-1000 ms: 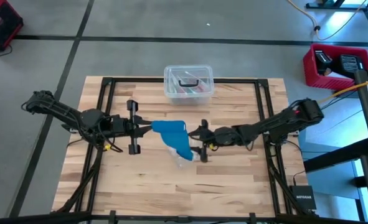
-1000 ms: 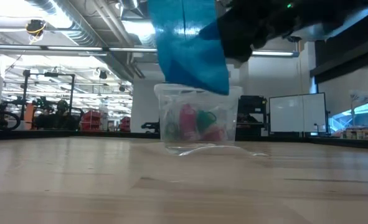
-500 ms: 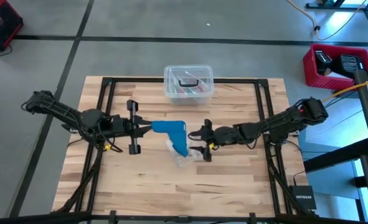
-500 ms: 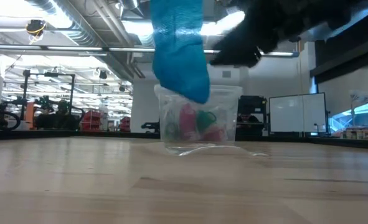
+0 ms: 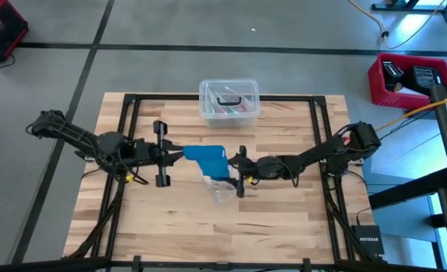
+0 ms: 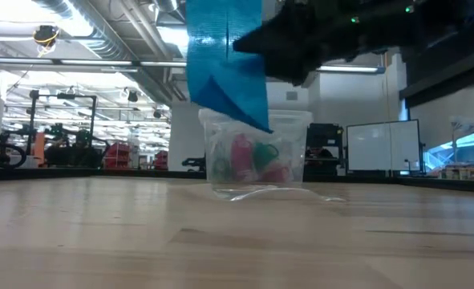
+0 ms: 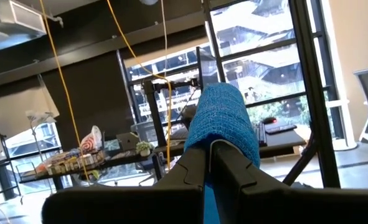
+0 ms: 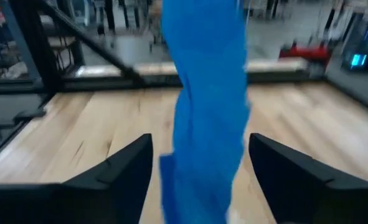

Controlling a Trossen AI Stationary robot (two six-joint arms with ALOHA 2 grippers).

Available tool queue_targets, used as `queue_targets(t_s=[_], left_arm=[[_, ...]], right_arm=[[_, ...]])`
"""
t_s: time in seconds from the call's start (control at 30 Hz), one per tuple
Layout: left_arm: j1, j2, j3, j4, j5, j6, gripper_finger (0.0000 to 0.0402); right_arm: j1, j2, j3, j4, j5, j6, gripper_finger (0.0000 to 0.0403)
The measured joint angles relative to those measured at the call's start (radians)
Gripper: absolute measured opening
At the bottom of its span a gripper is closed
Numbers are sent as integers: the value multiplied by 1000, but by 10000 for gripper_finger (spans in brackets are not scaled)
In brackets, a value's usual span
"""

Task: Roll bandage
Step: Roll the blue bandage

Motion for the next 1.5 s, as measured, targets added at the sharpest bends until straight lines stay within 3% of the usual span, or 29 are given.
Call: queue_targets(t_s=[0.27, 0.5, 0.63, 0.8, 1.0, 1.1, 1.33, 1.5], left_arm=[[0, -2, 0, 2, 0, 21, 1], [0, -2, 0, 40, 0, 50, 1], [0, -2, 0, 119, -62, 116, 1], [8, -8, 0, 225, -167, 305, 1], [13, -31, 0, 221, -315, 555, 1], [14, -30, 0, 156, -340, 654, 1], [32, -30, 0, -7, -449, 697, 1], [71, -22, 0, -205, -486, 591, 1]], right_arm=[[-23, 76, 1, 130, -91, -37, 185], [-3, 77, 1, 114, -128, -94, 15], [58, 74, 1, 116, -42, -118, 17], [140, 58, 1, 114, 44, -144, 8], [228, -38, 1, 75, 55, -137, 5], [275, -108, 15, 37, 69, -122, 4], [374, -177, 251, -326, 121, -125, 2], [417, -139, 468, -509, 144, -150, 2]])
